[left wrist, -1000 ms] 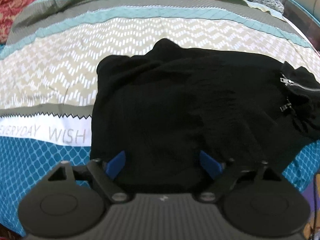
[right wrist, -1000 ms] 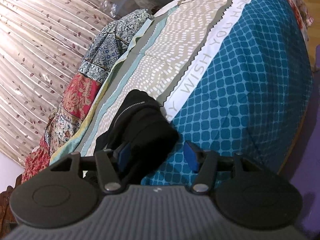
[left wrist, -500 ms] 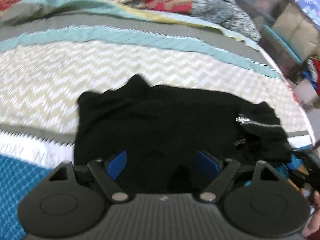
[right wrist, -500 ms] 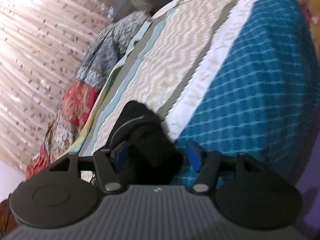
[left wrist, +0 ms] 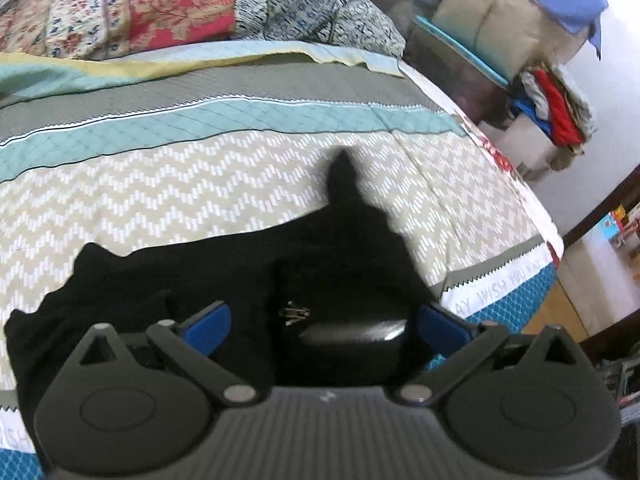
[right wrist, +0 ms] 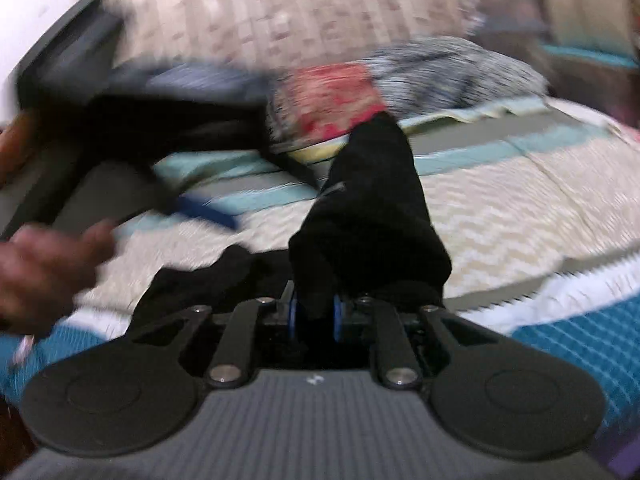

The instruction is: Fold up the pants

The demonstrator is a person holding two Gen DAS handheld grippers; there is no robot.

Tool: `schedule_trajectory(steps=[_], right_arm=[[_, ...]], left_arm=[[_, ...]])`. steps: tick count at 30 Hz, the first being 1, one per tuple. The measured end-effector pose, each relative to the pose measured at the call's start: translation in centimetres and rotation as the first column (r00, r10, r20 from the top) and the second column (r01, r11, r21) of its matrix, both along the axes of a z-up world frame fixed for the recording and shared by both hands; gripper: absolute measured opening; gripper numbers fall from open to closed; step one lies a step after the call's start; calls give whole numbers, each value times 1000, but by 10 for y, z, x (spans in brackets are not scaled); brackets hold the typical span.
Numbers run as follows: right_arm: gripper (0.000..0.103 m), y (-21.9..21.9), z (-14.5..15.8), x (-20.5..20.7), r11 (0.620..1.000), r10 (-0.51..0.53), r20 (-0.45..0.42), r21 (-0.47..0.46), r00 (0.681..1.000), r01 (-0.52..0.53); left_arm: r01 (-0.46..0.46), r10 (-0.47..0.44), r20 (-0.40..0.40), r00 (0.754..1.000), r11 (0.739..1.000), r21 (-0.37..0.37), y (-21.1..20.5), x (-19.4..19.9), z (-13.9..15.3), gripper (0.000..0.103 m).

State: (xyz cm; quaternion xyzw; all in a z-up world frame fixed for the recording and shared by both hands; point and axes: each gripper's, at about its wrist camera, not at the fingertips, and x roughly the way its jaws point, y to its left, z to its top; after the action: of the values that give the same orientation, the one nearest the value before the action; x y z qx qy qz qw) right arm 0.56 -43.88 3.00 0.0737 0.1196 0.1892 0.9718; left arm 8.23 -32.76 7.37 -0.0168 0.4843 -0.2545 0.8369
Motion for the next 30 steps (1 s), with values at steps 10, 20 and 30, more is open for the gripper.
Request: schedule_trajectory(steps=[10, 20, 30], right_arm=[[57, 13, -9, -11, 996, 3, 54, -85, 999, 1], [10, 63, 17, -24, 988, 105, 81, -124, 991, -94], [25, 161, -23, -16, 873, 326, -114, -346, 939, -344]], left_arm=[[-121, 118, -84, 989, 992, -28, 52, 8, -13, 25], [-110, 114, 18, 993, 984, -138, 118, -8, 22, 26], [-328, 331, 21, 944, 924, 197, 195, -14, -45, 91]])
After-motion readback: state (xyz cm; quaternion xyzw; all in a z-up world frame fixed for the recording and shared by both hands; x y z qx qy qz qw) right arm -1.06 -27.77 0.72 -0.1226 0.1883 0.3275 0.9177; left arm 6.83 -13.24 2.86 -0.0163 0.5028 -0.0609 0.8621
